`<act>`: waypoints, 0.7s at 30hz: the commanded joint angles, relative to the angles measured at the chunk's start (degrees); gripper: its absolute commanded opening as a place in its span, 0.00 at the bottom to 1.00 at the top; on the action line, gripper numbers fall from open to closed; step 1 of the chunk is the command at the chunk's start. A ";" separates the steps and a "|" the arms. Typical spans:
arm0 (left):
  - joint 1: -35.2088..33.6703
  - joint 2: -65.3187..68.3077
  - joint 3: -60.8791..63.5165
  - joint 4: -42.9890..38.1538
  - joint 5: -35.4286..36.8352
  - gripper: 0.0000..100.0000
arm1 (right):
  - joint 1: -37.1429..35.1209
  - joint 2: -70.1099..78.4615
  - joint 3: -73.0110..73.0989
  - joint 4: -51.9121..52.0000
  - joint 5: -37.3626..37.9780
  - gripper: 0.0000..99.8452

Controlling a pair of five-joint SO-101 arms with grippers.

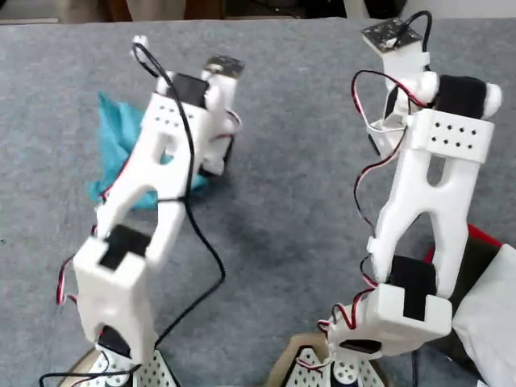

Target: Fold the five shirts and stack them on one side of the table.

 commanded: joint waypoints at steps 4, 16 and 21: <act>9.76 -22.46 17.14 0.35 -0.09 0.02 | 0.92 -3.30 -2.68 0.79 0.53 0.01; 5.63 -49.01 27.25 0.35 3.34 0.21 | 0.57 -3.30 -2.59 0.79 0.26 0.01; -5.98 -54.46 27.43 0.35 7.21 0.29 | 0.40 -3.30 -2.59 0.79 0.26 0.01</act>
